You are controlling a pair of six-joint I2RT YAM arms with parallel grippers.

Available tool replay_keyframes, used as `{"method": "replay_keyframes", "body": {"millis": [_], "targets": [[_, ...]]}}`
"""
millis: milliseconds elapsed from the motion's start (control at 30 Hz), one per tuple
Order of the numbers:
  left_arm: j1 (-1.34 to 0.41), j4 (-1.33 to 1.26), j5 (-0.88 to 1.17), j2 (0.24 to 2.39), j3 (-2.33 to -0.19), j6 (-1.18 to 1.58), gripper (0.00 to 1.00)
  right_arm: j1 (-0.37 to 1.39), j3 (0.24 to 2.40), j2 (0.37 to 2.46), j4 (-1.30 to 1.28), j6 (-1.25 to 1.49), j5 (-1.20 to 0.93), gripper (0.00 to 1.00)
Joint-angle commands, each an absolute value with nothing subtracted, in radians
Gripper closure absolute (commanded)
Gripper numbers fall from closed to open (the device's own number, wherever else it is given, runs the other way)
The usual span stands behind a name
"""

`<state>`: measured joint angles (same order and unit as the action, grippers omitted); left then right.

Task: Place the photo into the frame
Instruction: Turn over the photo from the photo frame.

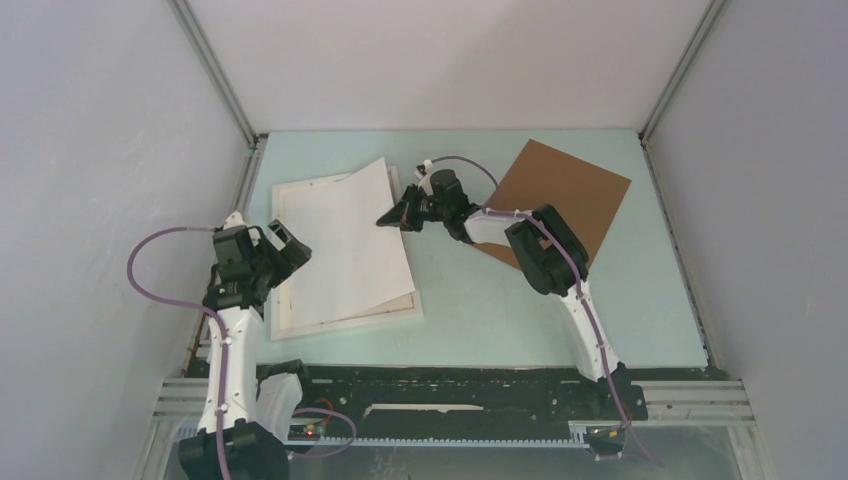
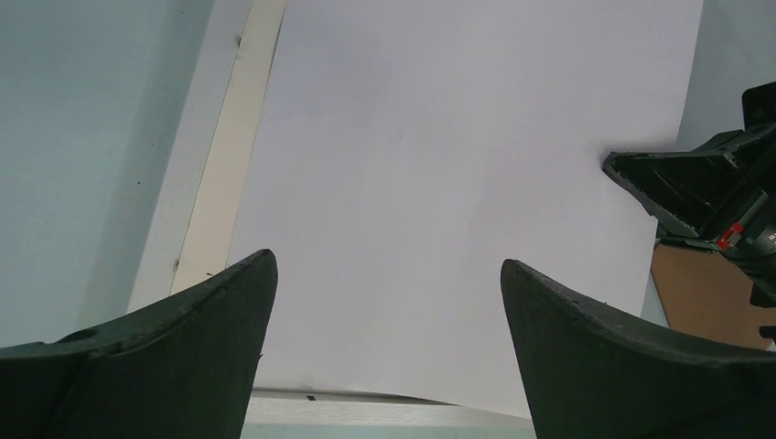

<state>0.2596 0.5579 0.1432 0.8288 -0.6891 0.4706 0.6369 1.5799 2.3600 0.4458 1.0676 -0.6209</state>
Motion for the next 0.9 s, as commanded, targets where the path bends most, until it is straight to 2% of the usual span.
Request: {"method": "replay_keyframes", "body": {"millis": [0, 867], "targets": [[0.271, 0.529, 0.161, 0.824, -0.712, 0.469, 0.00, 0.664, 1.635, 2.335, 0.466, 1.069, -0.583, 1.00], [0.279, 0.531, 0.173, 0.818, -0.715, 0.463, 0.00, 0.720, 1.707, 2.373, 0.369, 1.000, -0.504, 1.00]]}}
